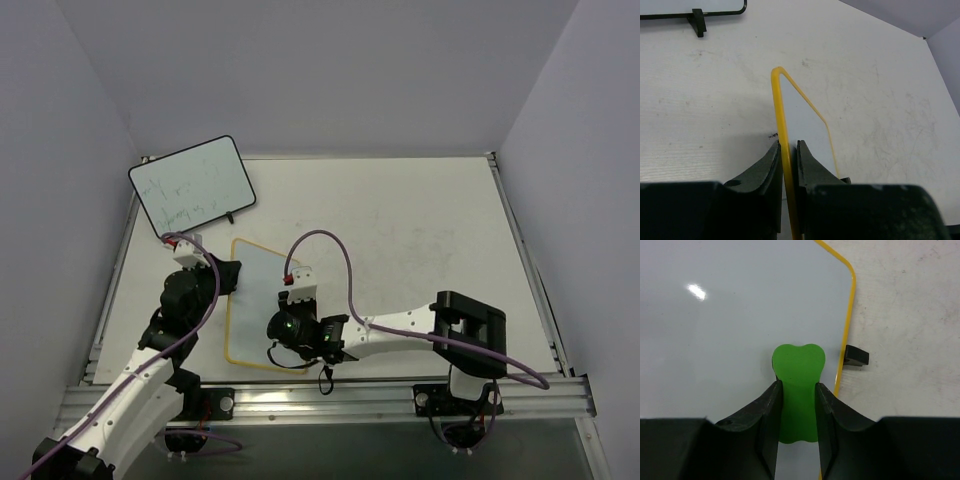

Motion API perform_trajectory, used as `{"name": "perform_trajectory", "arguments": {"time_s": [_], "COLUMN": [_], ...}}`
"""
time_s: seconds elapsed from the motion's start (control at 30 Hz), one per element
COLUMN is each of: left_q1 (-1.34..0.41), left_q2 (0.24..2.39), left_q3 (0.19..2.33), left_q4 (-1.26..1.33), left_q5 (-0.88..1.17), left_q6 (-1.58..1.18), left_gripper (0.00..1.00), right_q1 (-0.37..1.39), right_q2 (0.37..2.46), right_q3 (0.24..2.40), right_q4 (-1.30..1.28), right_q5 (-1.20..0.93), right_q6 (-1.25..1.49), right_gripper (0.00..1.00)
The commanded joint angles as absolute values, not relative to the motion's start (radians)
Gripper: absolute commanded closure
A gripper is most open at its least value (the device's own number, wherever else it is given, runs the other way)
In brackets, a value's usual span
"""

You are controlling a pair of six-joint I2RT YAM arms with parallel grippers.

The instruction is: Erase the whiteboard

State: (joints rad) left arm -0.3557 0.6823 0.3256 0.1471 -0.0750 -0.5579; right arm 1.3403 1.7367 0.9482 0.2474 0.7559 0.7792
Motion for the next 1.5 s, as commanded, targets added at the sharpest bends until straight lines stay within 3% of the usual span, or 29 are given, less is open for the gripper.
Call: {"name": "perform_trajectory", "arguments": {"time_s": [0.0, 0.7, 1.47], "left_q1": [-0.377, -0.385, -0.394], "left_q2": [0.649, 0.626, 0.652], "left_q3": [0.325, 0.327, 0.333], "left_q4": [0.273, 0.247, 0.248], "left_q5": [-0.04, -0.051, -0.049], "left_q6": [-0.457, -0.436, -0.431], "left_gripper": [0.98, 0.98, 0.98], "right_q1": [1.41, 1.338, 1.408], "right_q2": [1.729, 1.789, 1.833], "right_q3": [0.977, 0.781, 1.14], "right_q4": [0.224, 0.34, 0.357], "right_q5": [0.667, 0.673, 0.531], "right_q6": [0.827, 0.833, 0.615], "right_gripper": [1.0, 1.0, 1.0]}}
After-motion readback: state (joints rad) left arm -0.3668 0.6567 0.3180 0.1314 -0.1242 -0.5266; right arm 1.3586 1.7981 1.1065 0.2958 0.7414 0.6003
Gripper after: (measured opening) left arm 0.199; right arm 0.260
